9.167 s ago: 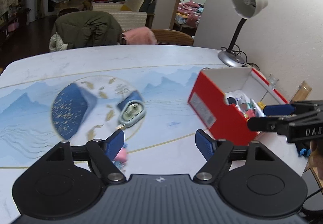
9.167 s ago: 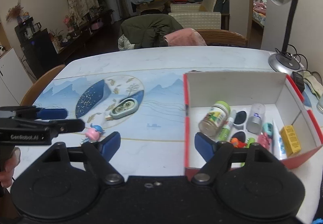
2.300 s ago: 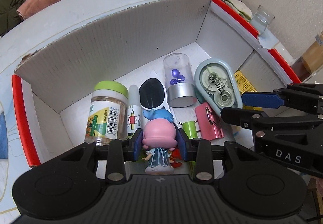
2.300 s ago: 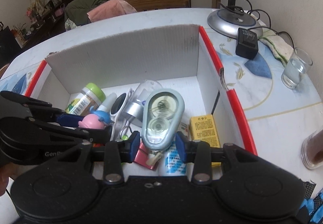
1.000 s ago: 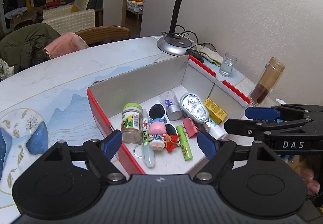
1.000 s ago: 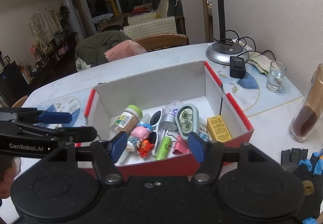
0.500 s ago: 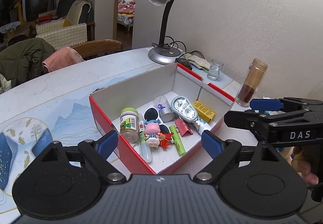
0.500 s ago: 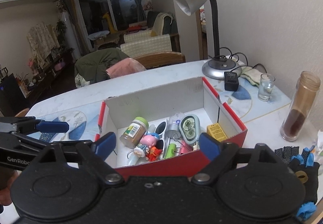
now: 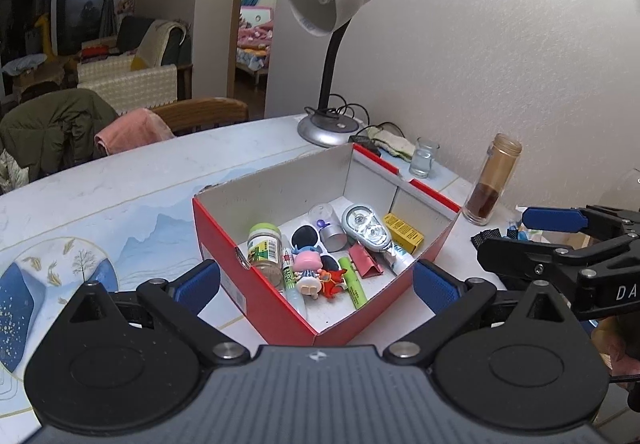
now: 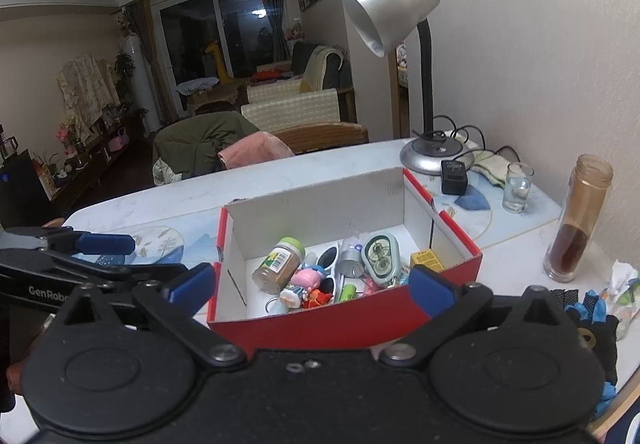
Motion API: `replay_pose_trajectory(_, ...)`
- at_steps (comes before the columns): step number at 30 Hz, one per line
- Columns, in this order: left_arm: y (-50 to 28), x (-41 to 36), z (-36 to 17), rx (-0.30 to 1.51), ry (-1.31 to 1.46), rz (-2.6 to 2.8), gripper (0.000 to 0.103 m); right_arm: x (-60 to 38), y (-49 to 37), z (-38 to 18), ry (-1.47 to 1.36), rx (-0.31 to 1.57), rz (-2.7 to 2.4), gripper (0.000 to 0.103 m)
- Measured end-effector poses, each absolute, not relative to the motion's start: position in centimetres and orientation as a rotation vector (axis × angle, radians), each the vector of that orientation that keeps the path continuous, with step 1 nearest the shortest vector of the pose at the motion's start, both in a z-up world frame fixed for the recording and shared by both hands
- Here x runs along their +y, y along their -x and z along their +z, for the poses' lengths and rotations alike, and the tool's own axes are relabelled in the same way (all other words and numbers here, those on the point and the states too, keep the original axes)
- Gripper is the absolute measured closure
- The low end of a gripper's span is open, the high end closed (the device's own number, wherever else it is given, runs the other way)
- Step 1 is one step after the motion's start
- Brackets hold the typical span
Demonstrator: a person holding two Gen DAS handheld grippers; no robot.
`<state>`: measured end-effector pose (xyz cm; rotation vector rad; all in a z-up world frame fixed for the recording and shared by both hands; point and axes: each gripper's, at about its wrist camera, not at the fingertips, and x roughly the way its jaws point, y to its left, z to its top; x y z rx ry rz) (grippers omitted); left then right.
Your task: Organize rigid objects
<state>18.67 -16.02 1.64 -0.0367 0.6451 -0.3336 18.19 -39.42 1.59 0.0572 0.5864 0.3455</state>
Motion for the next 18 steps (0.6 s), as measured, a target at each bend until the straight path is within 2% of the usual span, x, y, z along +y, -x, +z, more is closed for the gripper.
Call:
replay_pose_trajectory(8, -17.0, -16.6, 2.1, 0.592, -0.038, -0.311, 0.0, -38.8, -16.6, 2.0, -0.025, 0.543, 0.342, 0.0)
replay_pose_trajectory(18, -16.9, -16.0, 1.9, 0.604, -0.001, -0.325, 0.0, -39.0, -16.1, 1.8, -0.048, 0.549, 0.323, 0.0)
